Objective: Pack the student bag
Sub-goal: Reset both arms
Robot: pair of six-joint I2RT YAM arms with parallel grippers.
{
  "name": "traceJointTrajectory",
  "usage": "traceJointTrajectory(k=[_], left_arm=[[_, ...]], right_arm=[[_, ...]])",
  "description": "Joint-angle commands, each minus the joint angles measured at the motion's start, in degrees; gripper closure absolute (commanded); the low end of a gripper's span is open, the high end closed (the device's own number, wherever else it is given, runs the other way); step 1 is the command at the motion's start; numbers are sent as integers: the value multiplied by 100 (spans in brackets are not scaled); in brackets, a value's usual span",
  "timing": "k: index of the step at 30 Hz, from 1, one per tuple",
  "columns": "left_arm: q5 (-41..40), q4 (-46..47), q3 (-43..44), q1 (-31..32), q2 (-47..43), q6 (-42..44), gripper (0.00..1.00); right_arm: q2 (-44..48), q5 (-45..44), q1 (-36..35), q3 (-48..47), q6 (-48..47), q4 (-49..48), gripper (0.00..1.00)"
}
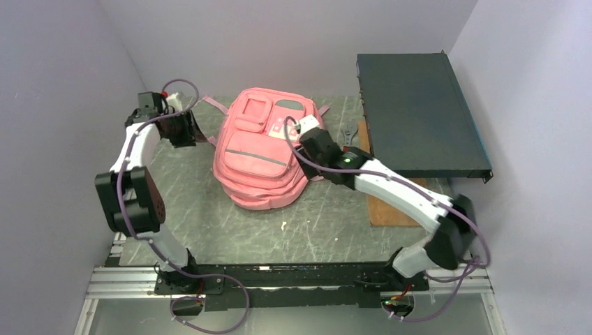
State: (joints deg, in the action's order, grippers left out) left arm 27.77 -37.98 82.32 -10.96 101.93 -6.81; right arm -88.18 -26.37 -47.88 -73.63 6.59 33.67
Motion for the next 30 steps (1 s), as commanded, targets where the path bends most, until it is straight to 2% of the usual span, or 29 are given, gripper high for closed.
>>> traceJointTrajectory(k=[1,5,8,9,10,13,18,23,30], left_arm=[[65,350,-80,44,-1563,212,45],[129,946,-780,579,-3311,285,39],[471,1876,-1279,843,-4536,-260,30],[543,2230,-1437,870,-4901,-545,7],[596,2584,-1561,879,-5233,-819,1],[830,3407,-1734,883,-5977,-1580,0],[1048,4191,-1929,886,-6875,-2091,0],[390,3828,-1924,887,-7658,-1786,0],[-356,3320,-2123,882,-8342,-1499,0]], right_arm=[[1420,613,-29,-291,-62,361,32],[2601,998,-29,-630,-257,459,26],[3329,995,-29,-899,-441,363,22],[3577,976,-30,-933,-466,251,20],[3798,958,-33,-946,-467,141,17],[4400,927,-29,-1033,-458,-107,7],[5166,833,-29,-1114,-470,-213,2],[5888,825,-33,-822,-392,-428,0],[6036,434,-29,-758,-333,-318,0]])
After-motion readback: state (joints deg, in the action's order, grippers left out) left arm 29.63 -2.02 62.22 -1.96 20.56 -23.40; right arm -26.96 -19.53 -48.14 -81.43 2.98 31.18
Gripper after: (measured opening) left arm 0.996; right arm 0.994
